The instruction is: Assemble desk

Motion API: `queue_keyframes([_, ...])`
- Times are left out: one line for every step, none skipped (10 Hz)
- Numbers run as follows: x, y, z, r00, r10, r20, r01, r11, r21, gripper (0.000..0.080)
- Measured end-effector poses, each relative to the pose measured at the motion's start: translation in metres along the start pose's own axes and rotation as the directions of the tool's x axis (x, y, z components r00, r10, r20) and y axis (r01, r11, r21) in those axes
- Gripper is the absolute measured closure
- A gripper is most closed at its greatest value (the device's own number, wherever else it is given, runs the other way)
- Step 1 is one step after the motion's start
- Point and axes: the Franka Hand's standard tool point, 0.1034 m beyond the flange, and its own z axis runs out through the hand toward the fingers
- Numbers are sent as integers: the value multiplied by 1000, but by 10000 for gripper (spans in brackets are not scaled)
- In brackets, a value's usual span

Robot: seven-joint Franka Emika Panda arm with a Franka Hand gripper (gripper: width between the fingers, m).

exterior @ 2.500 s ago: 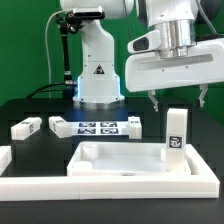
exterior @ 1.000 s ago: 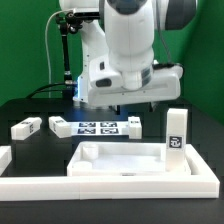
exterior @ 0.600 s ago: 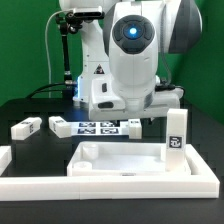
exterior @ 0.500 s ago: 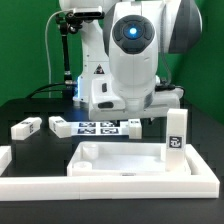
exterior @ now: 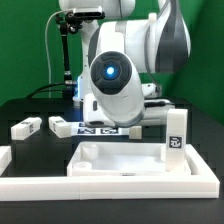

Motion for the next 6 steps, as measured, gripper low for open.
queue_keyframes([0, 0, 0, 1000, 0, -1, 0, 1000, 0, 151])
queue_keyframes([1, 1, 0, 1000, 2, -2, -2, 1000, 1, 151])
queue_keyframes([2, 0, 1, 1000, 4, -5, -4, 1000, -2, 151])
queue_keyframes([3, -6, 6, 1000, -3, -8, 3, 999, -39, 151])
queue_keyframes([1, -14, 12, 999, -49, 5, 50, 992, -119, 151])
queue_keyframes([1, -17, 15, 998, -53, 13, 55, 990, -128, 151])
